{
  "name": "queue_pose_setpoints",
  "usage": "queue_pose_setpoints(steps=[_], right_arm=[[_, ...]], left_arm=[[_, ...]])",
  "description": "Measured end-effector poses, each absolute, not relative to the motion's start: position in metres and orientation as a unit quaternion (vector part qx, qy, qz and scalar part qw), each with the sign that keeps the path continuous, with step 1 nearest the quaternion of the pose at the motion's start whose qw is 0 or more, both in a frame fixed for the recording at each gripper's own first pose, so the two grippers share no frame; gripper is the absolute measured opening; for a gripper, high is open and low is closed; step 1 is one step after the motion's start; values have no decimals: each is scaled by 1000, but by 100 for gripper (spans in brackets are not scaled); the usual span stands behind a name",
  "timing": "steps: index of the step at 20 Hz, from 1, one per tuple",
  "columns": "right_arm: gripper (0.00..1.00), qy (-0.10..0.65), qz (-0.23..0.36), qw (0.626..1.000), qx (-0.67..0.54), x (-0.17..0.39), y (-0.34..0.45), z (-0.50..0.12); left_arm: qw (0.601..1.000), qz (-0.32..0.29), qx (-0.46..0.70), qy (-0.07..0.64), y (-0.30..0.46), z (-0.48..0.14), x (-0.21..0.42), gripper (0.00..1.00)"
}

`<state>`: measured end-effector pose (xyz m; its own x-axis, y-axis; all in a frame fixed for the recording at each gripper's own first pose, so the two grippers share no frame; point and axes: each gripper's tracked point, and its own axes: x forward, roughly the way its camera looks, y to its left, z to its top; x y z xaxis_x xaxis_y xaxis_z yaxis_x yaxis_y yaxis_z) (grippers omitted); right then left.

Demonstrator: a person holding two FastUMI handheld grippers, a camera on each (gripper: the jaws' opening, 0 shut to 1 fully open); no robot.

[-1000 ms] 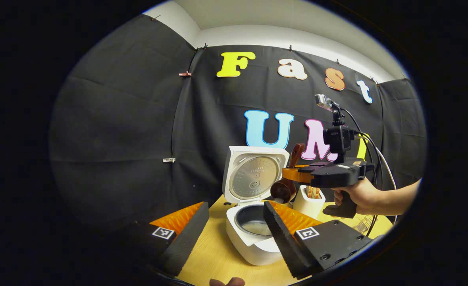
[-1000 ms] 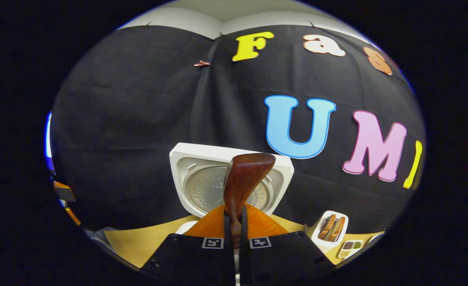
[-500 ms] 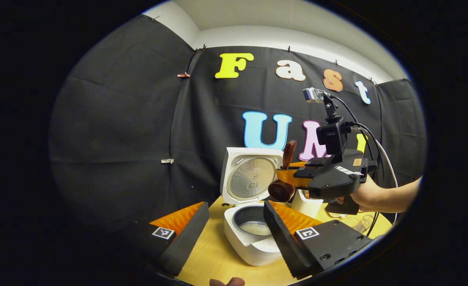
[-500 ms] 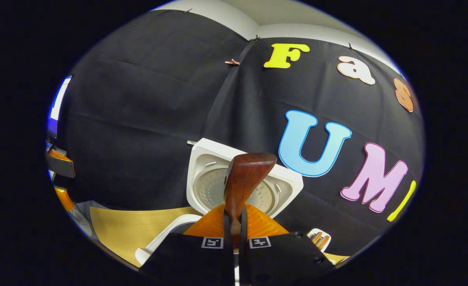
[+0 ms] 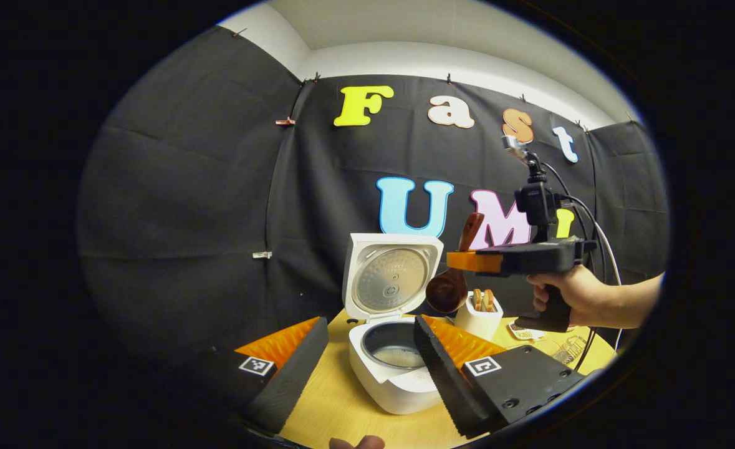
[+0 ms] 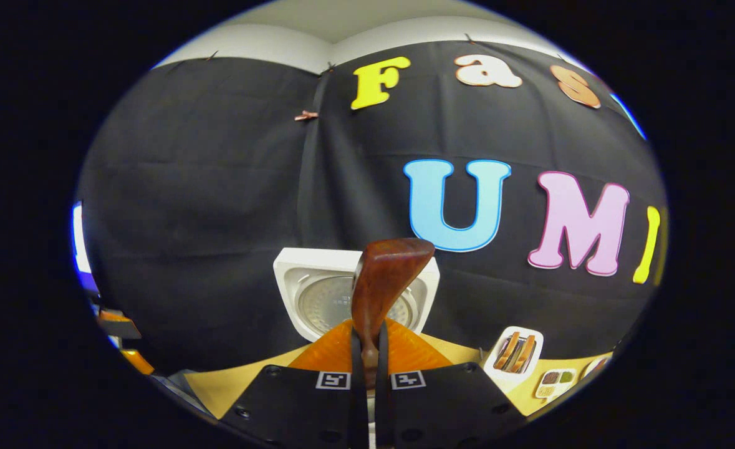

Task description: Close the left gripper, press the button to open the rice cooker; take a wooden spoon from the chopstick holder with the right hand, scoop a spoonful of rice and pour it into the rice cooker, then put the wooden spoon back into the chopstick holder.

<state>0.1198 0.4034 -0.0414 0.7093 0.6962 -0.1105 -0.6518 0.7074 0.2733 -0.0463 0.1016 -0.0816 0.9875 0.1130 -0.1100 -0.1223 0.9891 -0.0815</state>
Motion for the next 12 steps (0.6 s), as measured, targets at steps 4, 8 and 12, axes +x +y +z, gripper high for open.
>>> queue_pose_setpoints(steps=[4,8,12], right_arm=[[9,107,350,914,172,114,356,-27],[9,105,324,917,209,109,294,-23],[8,105,286,928,214,106,218,-36]], left_arm=[[997,50,-39,51,85,-77,-49,95],[998,38,-37,46,68,-71,-46,95],[998,25,-29,43,48,-64,-39,95]])
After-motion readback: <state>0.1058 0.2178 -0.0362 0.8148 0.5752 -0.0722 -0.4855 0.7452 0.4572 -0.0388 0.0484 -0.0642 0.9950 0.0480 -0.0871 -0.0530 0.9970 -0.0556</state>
